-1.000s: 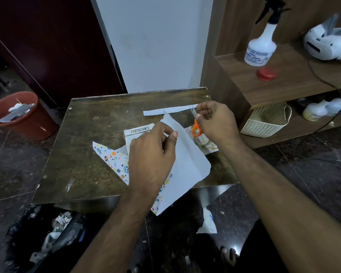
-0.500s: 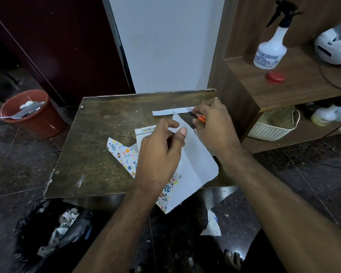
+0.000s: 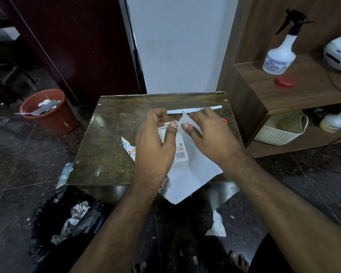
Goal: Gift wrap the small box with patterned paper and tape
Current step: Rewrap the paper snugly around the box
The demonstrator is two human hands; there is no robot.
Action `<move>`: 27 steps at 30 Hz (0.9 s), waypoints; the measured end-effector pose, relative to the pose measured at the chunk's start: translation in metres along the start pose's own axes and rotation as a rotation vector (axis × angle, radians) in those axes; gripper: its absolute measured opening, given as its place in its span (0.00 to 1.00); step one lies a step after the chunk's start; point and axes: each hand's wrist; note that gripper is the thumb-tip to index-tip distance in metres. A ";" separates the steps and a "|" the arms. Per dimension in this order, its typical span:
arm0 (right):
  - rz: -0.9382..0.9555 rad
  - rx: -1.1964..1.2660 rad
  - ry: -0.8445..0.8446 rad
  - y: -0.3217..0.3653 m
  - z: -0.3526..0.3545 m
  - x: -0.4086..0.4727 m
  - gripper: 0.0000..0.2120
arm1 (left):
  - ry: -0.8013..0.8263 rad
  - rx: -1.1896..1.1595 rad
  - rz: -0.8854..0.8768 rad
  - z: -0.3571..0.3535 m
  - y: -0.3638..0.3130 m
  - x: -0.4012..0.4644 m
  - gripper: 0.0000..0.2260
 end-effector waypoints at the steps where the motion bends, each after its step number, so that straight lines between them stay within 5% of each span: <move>1: 0.073 -0.072 -0.064 0.005 0.001 -0.002 0.17 | -0.046 0.038 0.002 0.003 0.001 0.000 0.08; 4: 0.201 -0.066 -0.210 0.025 0.002 -0.010 0.16 | -0.129 0.068 0.109 0.013 0.006 0.002 0.11; 9: -0.060 0.072 0.164 0.034 -0.019 -0.015 0.29 | -0.013 0.067 0.352 0.023 0.015 0.005 0.24; 14: -0.089 0.201 0.255 0.025 -0.024 -0.008 0.35 | 0.087 0.102 0.301 0.025 0.010 0.000 0.25; 18: -0.048 0.294 0.296 0.020 -0.021 -0.005 0.25 | 0.157 0.123 0.364 0.026 0.014 0.003 0.27; 22: -0.048 0.294 0.326 0.024 -0.021 -0.009 0.27 | 0.249 0.305 0.369 0.024 0.019 0.005 0.19; 27: -0.060 0.375 0.346 0.025 -0.017 -0.013 0.21 | 0.236 0.187 0.455 0.024 0.021 0.005 0.16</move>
Point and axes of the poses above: each hand's wrist, its own x-axis towards the middle knuckle, its own z-axis out of the back of the hand, y = z × x, and after that the axes turned 3 degrees about y, right-handed
